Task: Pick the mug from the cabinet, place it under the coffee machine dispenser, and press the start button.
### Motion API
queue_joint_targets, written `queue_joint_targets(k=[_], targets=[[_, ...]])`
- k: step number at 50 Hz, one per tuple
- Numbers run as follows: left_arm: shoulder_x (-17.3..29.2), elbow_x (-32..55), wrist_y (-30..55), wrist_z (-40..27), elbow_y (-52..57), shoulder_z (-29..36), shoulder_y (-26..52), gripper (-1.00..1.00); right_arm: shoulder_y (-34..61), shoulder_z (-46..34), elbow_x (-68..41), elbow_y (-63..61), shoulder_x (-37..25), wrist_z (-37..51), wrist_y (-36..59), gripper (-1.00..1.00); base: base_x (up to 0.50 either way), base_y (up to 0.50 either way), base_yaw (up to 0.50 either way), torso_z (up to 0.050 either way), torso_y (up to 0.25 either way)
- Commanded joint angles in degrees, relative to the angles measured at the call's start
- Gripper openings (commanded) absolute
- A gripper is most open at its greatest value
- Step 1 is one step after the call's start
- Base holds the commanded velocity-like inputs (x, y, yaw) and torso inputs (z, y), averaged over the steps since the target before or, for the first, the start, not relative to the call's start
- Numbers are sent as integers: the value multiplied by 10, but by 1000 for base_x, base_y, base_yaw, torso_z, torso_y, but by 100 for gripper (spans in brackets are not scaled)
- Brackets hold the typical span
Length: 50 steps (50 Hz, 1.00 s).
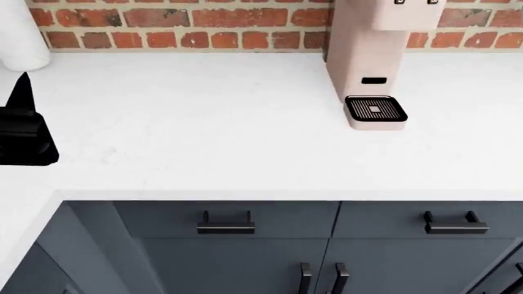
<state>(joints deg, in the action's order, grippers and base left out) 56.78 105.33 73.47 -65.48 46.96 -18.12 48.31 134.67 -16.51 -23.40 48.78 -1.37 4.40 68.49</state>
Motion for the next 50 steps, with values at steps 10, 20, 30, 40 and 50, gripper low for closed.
queue_joint_targets(k=[10,20,30,40,50], targets=[[32,41,-26,-23,6,-9,-6,100,3,46,48,35,14,-3,-51,100,53,0,0,0,0],[34,39,-30,-26,9,-2,-3,100,3,50,75,20,14,-9,-40,100,189,0,0,0,0],[26,16,-24,-12,4,6,2,100,3,49,86,27,14,-15,-46,100,197,0,0,0,0],[18,-5,-19,0,3,9,-1,100,3,46,98,54,14,-25,-62,100,214,0,0,0,0],[16,-15,-18,11,4,0,-11,100,3,42,101,68,14,-28,-69,100,222,0,0,0,0]])
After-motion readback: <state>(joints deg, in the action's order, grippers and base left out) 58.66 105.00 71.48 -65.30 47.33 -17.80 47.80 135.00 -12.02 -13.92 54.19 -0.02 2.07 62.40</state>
